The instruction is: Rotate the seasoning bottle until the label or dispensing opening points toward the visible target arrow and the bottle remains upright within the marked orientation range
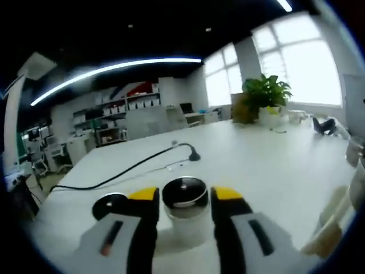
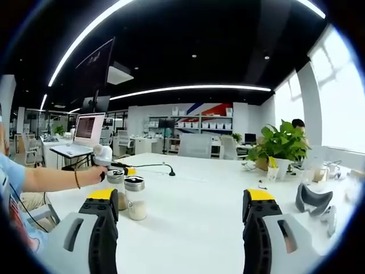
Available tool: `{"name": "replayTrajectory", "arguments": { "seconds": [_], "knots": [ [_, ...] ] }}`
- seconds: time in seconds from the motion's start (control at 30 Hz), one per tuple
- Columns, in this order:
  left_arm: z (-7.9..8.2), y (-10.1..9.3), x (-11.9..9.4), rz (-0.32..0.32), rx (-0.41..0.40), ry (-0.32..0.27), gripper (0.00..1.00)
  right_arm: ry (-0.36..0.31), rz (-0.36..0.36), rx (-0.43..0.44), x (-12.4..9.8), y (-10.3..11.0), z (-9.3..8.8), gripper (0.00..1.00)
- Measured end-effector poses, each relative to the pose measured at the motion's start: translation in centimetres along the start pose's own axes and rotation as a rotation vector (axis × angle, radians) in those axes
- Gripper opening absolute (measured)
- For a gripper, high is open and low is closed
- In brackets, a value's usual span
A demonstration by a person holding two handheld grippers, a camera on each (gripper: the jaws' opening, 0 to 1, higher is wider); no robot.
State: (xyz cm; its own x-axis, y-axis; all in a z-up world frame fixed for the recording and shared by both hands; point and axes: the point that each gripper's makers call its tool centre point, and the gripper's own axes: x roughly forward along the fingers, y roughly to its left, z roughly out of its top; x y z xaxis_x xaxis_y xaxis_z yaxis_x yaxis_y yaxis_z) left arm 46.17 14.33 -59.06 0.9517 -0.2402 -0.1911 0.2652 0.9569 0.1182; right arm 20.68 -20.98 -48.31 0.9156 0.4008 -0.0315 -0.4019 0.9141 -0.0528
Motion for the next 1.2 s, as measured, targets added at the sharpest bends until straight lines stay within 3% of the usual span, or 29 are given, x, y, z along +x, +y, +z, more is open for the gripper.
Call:
{"name": "replayTrajectory", "arguments": {
  "seconds": [0.67, 1.2],
  "knots": [
    [0.0, -0.2, -0.8, 0.036, -0.026, -0.049, 0.32, 0.016, -0.01, 0.002, 0.2, -0.1, -0.6, 0.91],
    [0.0, -0.9, -2.1, 0.004, -0.057, -0.052, 0.32, 0.019, -0.022, 0.006, 0.2, -0.4, -0.8, 0.9]
  ]
}}
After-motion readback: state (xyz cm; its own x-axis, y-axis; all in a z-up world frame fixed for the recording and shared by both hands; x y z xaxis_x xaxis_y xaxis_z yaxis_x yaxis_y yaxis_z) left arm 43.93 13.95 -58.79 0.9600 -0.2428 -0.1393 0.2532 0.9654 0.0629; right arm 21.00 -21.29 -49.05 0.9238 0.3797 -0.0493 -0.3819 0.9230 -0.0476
